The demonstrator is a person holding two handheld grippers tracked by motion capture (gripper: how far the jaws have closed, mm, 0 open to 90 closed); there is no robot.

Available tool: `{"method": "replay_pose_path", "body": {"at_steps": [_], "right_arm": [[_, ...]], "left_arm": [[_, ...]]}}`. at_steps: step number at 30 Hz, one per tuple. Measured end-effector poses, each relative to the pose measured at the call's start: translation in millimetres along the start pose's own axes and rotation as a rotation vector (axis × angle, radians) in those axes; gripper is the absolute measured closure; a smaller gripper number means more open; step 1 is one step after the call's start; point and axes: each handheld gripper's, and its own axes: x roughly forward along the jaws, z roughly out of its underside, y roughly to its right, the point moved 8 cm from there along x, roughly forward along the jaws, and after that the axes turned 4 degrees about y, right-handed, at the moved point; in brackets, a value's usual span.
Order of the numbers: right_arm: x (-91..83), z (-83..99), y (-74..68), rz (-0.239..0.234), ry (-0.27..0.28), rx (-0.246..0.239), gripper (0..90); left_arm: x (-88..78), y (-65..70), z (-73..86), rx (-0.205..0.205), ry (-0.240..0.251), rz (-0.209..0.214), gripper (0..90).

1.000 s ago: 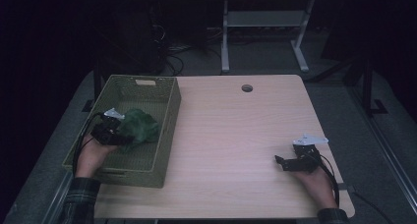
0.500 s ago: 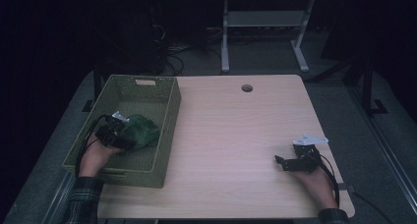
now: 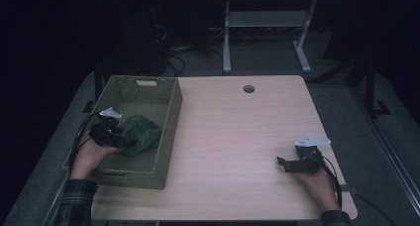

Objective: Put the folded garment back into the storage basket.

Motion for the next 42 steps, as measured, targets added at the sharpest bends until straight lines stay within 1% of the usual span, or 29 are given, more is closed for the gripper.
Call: {"method": "replay_pose_path", "body": {"at_steps": [2,4,11,12,15,18,21,23,26,33,36,40,42], "right_arm": [[0.0,0.0,0.0,0.0,0.0,0.0,11.4],[0.0,0.0,0.0,0.0,0.0,0.0,11.4],[0.0,0.0,0.0,0.0,0.0,0.0,11.5],[0.0,0.0,0.0,0.0,0.0,0.0,11.4],[0.0,0.0,0.0,0.0,0.0,0.0,11.5],[0.0,0.0,0.0,0.0,0.0,0.0,11.4],[0.0,0.0,0.0,0.0,0.0,0.001,11.4],[0.0,0.0,0.0,0.0,0.0,0.0,11.4],[0.0,0.0,0.0,0.0,0.0,0.001,11.4],[0.1,0.0,0.1,0.002,-0.001,0.003,11.1],[0.0,0.0,0.1,0.002,-0.001,0.002,11.1],[0.1,0.0,0.0,0.002,-0.001,0.002,11.0],[0.1,0.0,0.0,0.002,-0.001,0.002,10.9]], "left_arm": [[-4.5,2.9,-5.9,-0.001,0.023,0.003,18.4],[-10.0,7.8,-13.5,0.013,0.045,0.009,18.4],[-25.0,32.8,-43.4,0.057,0.12,0.042,18.6],[-26.2,36.6,-47.3,0.067,0.128,0.05,18.9],[-27.8,49.7,-58.7,0.078,0.157,0.077,19.0],[-27.9,63.8,-68.1,0.093,0.171,0.099,18.9],[-27.4,78.1,-76.6,0.118,0.182,0.119,18.7],[-25.7,87.9,-81.8,0.13,0.187,0.13,18.6],[-20.3,102.0,-88.9,0.147,0.186,0.134,16.6],[-5.5,139.6,-105.6,0.177,0.204,0.188,14.8],[1.1,154.5,-110.9,0.186,0.211,0.21,14.8],[9.5,171.1,-115.6,0.21,0.215,0.223,14.8],[13.9,178.8,-116.9,0.214,0.217,0.228,14.8]]}}
